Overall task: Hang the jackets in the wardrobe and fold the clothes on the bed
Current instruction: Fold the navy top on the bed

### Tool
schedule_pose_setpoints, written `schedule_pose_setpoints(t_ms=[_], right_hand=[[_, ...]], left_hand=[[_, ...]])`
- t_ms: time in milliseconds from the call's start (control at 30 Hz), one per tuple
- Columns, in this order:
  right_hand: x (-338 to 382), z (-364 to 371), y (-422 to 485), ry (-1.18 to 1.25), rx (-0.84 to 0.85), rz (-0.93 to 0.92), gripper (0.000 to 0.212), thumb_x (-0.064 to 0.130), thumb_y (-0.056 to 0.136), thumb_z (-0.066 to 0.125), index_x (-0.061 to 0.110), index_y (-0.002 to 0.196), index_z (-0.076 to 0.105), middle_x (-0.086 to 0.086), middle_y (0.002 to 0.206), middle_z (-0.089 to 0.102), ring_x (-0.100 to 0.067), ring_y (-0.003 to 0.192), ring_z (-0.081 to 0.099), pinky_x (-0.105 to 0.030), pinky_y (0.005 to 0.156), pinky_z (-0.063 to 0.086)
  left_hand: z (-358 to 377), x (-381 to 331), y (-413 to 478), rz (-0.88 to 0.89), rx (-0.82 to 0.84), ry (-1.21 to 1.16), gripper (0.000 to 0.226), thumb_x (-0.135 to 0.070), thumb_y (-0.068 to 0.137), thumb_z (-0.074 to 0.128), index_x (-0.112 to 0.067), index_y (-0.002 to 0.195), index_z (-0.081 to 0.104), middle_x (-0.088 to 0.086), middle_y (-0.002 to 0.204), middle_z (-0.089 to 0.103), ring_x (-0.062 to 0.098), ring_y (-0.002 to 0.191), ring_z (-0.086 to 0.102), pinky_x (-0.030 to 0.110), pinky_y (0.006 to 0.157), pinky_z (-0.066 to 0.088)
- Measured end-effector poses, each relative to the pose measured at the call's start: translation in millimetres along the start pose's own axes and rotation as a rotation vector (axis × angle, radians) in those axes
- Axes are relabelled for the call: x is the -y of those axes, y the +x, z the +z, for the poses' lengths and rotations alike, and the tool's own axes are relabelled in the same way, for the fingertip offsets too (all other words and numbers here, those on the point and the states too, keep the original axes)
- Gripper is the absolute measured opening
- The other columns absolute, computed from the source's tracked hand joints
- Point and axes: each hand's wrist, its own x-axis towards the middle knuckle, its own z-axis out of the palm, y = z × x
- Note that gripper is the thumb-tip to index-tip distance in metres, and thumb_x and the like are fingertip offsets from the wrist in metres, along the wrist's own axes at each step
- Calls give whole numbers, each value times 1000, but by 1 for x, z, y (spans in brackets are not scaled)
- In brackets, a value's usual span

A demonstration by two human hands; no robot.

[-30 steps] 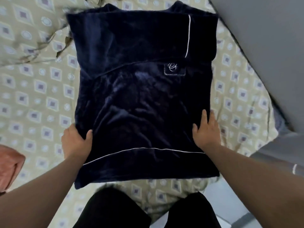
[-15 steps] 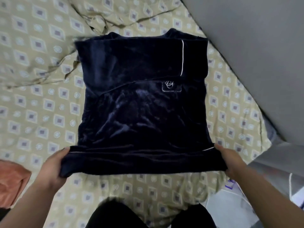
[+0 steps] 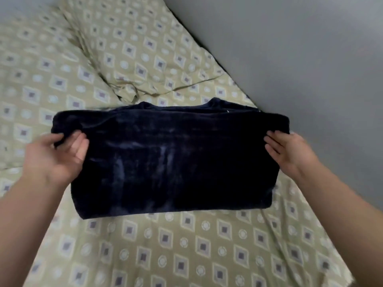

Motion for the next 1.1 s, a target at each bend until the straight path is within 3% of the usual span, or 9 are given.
schedule_pose_setpoints(t_ms=[67, 167, 333, 467, 533, 633, 767, 933, 1100], right_hand=[[18, 20, 24, -30, 8, -2, 31, 18, 107, 41, 19, 137, 47, -4, 133, 61, -16, 114, 62, -21, 71, 52], [39, 44, 49, -47, 27, 5, 40, 20, 109, 32, 17, 149, 36, -4, 142, 55, -19, 130, 54, -21, 73, 51], [33, 55, 74, -161, 44, -66, 56, 5, 102, 43, 23, 152, 24, -3, 136, 51, -23, 125, 53, -40, 103, 44], [-12, 31, 57, -676, -188, -372, 57, 18, 88, 68, 11, 140, 47, -1, 108, 58, -19, 98, 59, -34, 88, 48], [-45, 4, 46, -723, -222, -325, 53, 33, 85, 73, 9, 129, 56, -1, 104, 62, -18, 91, 60, -34, 83, 47], [-83, -26, 25, -560, -49, 55, 51, 53, 83, 74, 20, 120, 63, 0, 106, 72, -23, 93, 69, -37, 81, 54], [-89, -34, 29, -474, -2, 87, 39, 43, 87, 74, 23, 120, 65, 1, 106, 74, -24, 93, 72, -36, 72, 57], [-96, -32, 21, -330, 12, 165, 12, 29, 92, 70, 30, 103, 65, -1, 103, 75, -29, 91, 73, -47, 63, 60], [-124, -66, -31, -275, 19, 320, 16, 27, 93, 70, 30, 107, 65, -3, 98, 77, -31, 87, 75, -45, 64, 60]], left_hand=[[30, -14, 19, 31, 5, 38, 123, -13, 16, 88, -11, 131, 47, 13, 106, 75, 23, 101, 72, 36, 75, 59], [67, -27, 40, -3, 40, 76, 69, -9, 73, 70, -8, 138, 47, 13, 111, 73, 24, 107, 69, 36, 69, 60], [95, -11, 60, 55, -6, 261, 21, -14, 99, 44, -7, 118, 50, 7, 122, 58, 18, 106, 62, 26, 80, 56], [39, 34, 46, 262, -272, 838, 35, -30, 85, 61, -9, 114, 61, 11, 101, 63, 26, 89, 64, 35, 77, 54], [-5, 59, 29, 291, -312, 1012, 42, -40, 81, 68, -8, 108, 64, 13, 106, 69, 29, 89, 66, 42, 85, 52], [-55, 79, 13, 24, -121, 804, 44, -40, 86, 71, -13, 120, 65, 9, 114, 72, 28, 96, 70, 44, 92, 52], [-61, 71, 17, -152, 80, 852, 43, -39, 79, 74, -22, 117, 66, 0, 110, 75, 21, 99, 73, 40, 85, 52], [-54, 78, 9, -217, 54, 924, 11, -17, 92, 66, -17, 103, 66, 5, 100, 74, 27, 92, 67, 38, 80, 48], [-97, 90, -57, -370, -12, 850, 19, -8, 94, 61, -11, 112, 66, 4, 102, 76, 23, 98, 69, 37, 85, 49]])
